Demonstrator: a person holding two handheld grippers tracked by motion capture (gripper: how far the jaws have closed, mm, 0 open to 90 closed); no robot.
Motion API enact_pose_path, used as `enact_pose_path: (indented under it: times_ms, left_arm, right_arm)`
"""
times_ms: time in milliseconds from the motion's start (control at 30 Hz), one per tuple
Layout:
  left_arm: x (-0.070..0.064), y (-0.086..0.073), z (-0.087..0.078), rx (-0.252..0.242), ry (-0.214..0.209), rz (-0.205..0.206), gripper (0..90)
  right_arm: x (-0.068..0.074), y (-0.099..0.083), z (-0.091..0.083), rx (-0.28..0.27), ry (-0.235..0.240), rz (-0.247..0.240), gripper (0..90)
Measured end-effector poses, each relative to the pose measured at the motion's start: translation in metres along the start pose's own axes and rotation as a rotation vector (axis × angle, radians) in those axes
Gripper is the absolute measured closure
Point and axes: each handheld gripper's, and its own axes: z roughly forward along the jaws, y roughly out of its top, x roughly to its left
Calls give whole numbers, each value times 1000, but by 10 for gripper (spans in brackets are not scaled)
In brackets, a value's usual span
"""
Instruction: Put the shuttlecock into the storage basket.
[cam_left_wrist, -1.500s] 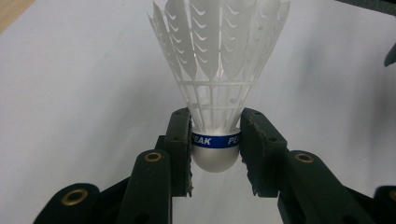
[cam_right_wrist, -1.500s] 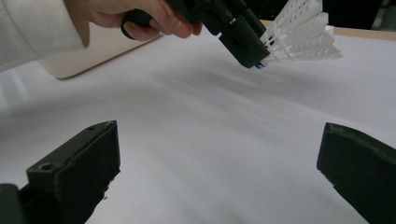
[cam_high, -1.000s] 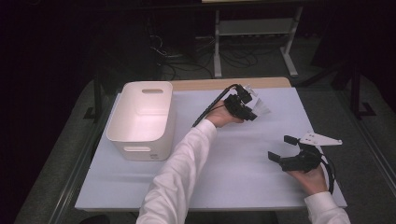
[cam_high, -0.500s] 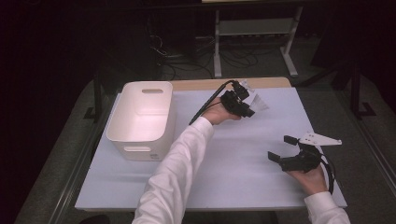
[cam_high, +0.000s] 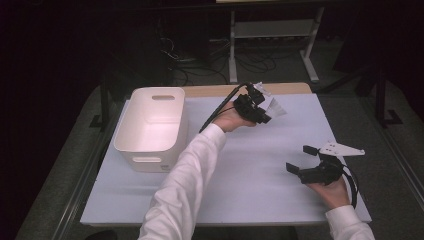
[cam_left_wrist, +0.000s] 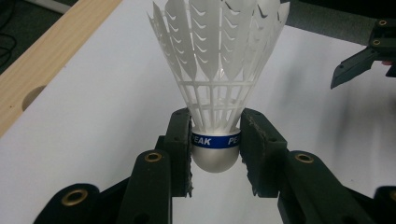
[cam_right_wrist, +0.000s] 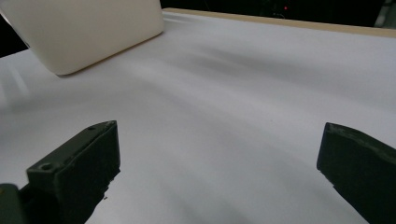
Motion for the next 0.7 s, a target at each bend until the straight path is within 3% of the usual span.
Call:
enact_pose_path:
  times_ms: [300, 400, 700]
  left_arm:
    - [-4, 4, -12, -19, 9, 2, 650]
    - [-5, 5, -17, -8, 10, 22, 649]
    - [-5, 6, -37, -9, 30, 23, 650]
  right_arm:
    - [0, 0, 0, 1, 2, 0, 0]
    - [0, 0, 0, 3, 4, -1, 0]
    - [1, 0, 1, 2, 6, -1, 0]
